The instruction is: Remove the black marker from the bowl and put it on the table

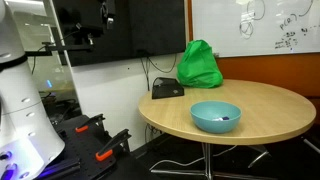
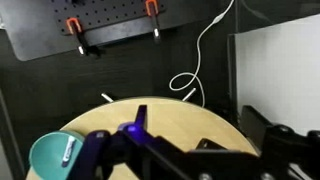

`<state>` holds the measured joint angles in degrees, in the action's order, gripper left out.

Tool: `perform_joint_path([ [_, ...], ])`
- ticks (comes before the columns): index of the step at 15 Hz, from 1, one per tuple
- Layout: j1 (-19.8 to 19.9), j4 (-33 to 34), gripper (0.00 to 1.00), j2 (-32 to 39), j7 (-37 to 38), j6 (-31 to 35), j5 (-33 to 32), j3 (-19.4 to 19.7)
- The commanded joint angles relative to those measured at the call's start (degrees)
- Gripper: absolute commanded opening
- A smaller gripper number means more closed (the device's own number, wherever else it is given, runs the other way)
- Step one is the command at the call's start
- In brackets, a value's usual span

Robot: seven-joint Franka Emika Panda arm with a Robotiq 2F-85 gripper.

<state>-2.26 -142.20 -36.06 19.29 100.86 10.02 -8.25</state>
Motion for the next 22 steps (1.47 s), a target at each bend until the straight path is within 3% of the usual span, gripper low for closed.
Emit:
perform_joint_path([
  [1, 0.32, 0.12, 1.00, 0.00, -0.15, -0.16, 0.11, -0.24],
  [6, 0.32, 0.13, 1.00, 0.00, -0.15, -0.15, 0.11, -0.24],
  [8, 2.13, -0.86, 1.00, 1.44, 1.41, 4.45, -0.65, -0.07],
  [11, 5.63, -1.79, 1.00, 5.39, -0.16, 11.32, -1.50, 3.30],
  [15, 11.43, -2.02, 1.00, 14.06, 0.21, 28.43, -9.10, 6.39],
  [17, 13.57, -0.94, 1.00, 19.38, 0.93, 33.77, -13.21, 7.75],
  [19, 15.33, 0.38, 1.00, 23.82, 2.92, 35.54, -18.35, 8.36],
  [20, 15.25, 1.76, 1.00, 25.63, 3.80, 32.61, -18.33, 9.07],
  [22, 14.12, -0.18, 1.00, 24.81, 1.60, 35.09, -17.25, 10.47],
])
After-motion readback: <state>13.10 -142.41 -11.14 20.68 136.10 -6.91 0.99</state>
